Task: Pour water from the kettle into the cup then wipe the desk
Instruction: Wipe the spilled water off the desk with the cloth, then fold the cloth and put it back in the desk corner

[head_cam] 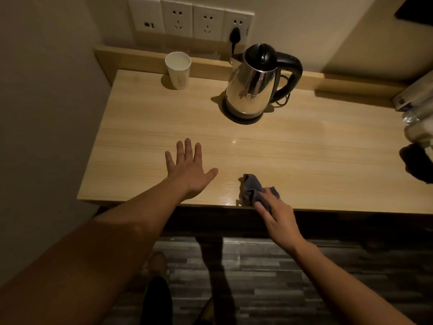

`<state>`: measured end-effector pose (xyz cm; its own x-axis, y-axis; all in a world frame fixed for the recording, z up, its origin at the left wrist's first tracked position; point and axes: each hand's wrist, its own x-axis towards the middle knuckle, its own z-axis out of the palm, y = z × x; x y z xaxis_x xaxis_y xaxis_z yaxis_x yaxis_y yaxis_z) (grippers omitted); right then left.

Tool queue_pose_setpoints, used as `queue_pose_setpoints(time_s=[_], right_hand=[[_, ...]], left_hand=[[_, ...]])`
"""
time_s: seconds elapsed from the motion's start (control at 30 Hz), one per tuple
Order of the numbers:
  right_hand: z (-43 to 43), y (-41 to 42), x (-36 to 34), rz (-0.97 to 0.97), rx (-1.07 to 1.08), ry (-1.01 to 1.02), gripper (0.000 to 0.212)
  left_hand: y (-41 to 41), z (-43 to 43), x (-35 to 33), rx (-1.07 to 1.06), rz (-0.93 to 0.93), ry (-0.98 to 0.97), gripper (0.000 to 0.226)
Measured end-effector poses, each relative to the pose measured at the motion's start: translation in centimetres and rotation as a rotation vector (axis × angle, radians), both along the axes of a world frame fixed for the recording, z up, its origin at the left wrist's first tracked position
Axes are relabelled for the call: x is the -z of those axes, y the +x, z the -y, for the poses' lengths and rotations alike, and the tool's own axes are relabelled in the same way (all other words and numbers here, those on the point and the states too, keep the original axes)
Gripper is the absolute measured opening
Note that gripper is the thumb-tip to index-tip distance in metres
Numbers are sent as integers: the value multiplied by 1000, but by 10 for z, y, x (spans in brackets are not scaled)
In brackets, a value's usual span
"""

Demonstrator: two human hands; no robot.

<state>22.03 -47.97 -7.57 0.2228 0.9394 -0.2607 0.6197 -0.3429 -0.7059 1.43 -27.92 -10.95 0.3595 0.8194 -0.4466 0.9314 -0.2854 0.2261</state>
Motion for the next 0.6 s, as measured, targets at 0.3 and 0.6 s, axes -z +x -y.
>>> queue_pose_setpoints(time_s=[0.3, 0.6], right_hand=[[-29, -74, -98, -1553, 395, -132, 74], [-96, -137, -125, -1145, 387, -226, 29]], left_hand=[[-15, 75, -95, -794, 1170, -935, 51], [-84, 43, -142, -865, 1184, -357, 13]])
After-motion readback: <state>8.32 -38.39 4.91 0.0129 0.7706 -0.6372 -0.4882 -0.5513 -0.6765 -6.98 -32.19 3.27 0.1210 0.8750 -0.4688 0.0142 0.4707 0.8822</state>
